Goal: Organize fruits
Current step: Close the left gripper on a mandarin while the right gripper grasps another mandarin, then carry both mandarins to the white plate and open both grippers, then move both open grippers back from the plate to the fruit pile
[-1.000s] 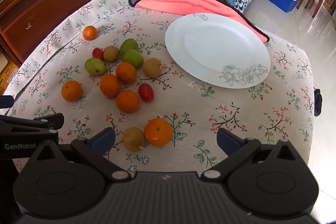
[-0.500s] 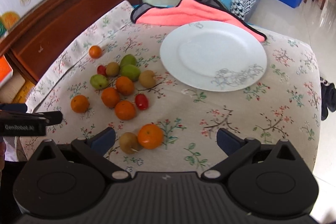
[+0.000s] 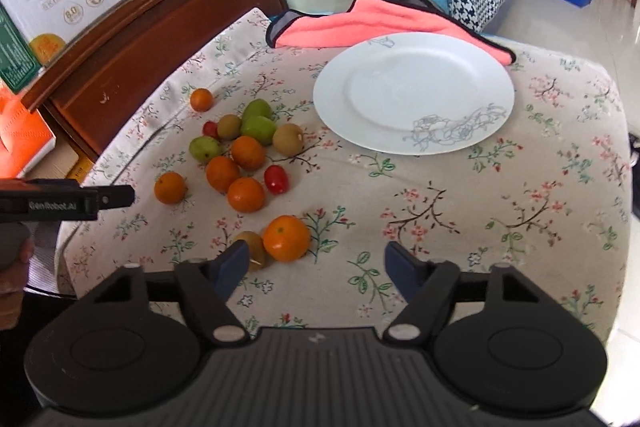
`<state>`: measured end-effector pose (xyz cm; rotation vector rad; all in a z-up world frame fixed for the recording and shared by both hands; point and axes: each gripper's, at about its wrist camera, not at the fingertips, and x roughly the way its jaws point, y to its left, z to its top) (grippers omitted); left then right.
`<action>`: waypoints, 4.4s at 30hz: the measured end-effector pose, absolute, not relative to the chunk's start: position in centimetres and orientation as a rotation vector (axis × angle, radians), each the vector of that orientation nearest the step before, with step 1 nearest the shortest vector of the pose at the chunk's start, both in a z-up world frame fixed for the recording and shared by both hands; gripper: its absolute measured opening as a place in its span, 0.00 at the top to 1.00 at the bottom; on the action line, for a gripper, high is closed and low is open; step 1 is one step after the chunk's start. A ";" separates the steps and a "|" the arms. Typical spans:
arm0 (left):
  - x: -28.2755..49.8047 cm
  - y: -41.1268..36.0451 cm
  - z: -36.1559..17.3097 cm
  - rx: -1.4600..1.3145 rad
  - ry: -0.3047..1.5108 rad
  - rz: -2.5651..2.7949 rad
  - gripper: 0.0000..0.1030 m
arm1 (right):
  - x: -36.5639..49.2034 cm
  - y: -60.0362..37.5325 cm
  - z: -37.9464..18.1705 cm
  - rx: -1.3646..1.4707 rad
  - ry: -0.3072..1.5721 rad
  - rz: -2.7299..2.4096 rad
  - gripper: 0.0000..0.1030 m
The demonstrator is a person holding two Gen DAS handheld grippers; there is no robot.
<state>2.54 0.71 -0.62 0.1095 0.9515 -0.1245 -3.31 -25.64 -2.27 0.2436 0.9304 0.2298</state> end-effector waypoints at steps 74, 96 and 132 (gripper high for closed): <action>5.3 -7.7 1.2 0.056 0.785 -0.437 0.71 | 1.9 -28.7 -1.1 0.506 0.826 0.169 0.70; 9.9 -15.0 -1.8 0.054 0.847 -0.558 0.70 | 5.8 -34.7 -3.4 0.622 0.884 0.005 0.70; 11.1 -13.1 -1.6 -0.052 0.941 -0.426 0.22 | 6.7 -35.4 -4.1 0.636 0.889 -0.014 0.63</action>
